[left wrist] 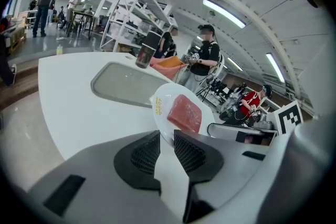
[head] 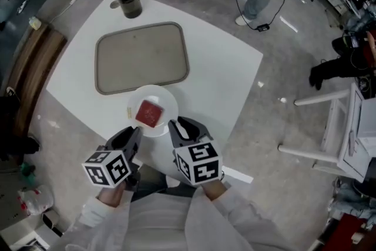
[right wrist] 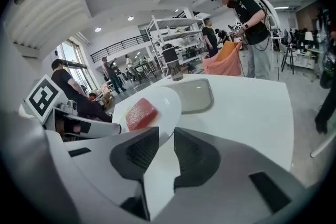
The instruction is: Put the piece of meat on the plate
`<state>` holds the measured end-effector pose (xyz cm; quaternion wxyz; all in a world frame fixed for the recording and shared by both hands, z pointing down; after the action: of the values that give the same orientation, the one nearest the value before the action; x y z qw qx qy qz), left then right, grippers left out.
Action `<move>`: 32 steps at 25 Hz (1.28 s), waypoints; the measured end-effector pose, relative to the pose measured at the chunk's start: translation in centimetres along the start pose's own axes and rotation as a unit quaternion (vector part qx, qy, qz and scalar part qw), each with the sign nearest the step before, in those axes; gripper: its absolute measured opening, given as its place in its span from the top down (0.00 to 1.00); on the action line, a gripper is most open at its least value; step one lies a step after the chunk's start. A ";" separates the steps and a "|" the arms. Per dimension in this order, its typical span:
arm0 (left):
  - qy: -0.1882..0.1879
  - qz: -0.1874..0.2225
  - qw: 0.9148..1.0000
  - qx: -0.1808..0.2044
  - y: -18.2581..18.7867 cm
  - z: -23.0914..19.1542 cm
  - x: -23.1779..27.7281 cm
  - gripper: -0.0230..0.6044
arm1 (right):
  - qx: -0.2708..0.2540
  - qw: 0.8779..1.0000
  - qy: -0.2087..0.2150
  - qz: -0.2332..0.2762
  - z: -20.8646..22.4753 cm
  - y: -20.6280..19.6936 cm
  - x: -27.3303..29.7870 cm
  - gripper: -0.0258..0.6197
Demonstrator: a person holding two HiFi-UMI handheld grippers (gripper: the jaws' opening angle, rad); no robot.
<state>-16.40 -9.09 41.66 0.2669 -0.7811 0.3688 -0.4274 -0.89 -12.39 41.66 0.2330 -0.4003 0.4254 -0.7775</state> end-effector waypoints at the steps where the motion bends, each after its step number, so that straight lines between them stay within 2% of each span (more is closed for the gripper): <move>1: -0.007 -0.001 1.000 0.006 0.6 -0.3 0.6 0.83 | 0.000 1.000 -0.004 0.003 0.1 0.3 0.5 0.81; 7: -0.027 -0.003 0.999 0.019 4.2 -2.1 3.9 0.83 | 0.003 0.999 -0.027 0.017 0.7 2.9 4.1 0.81; 12: -0.032 -0.021 0.999 0.018 6.0 -4.1 5.7 0.83 | 0.014 0.999 -0.030 -0.004 0.9 3.5 7.2 0.81; 25: -0.020 -0.025 0.999 0.009 11.0 -9.5 11.5 0.83 | 0.029 0.999 -0.031 -0.020 1.9 6.0 16.5 0.81; 32: -0.020 -0.052 0.998 0.006 12.0 -11.3 14.0 0.83 | 0.041 0.998 -0.034 -0.045 2.9 6.2 19.6 0.81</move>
<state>-25.26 -28.54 45.02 0.2559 -0.8059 0.3200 -0.4274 -9.55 -30.80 45.64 0.2286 -0.4354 0.3668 -0.7897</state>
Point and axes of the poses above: the fingertips, and each gripper's own axes: x forward along the fingers, z to its right, y out of its top, the point moved 4 cm from there along -x, backward along the fingers, and after that the axes turned 12 degrees about z, right-handed, at the moved point
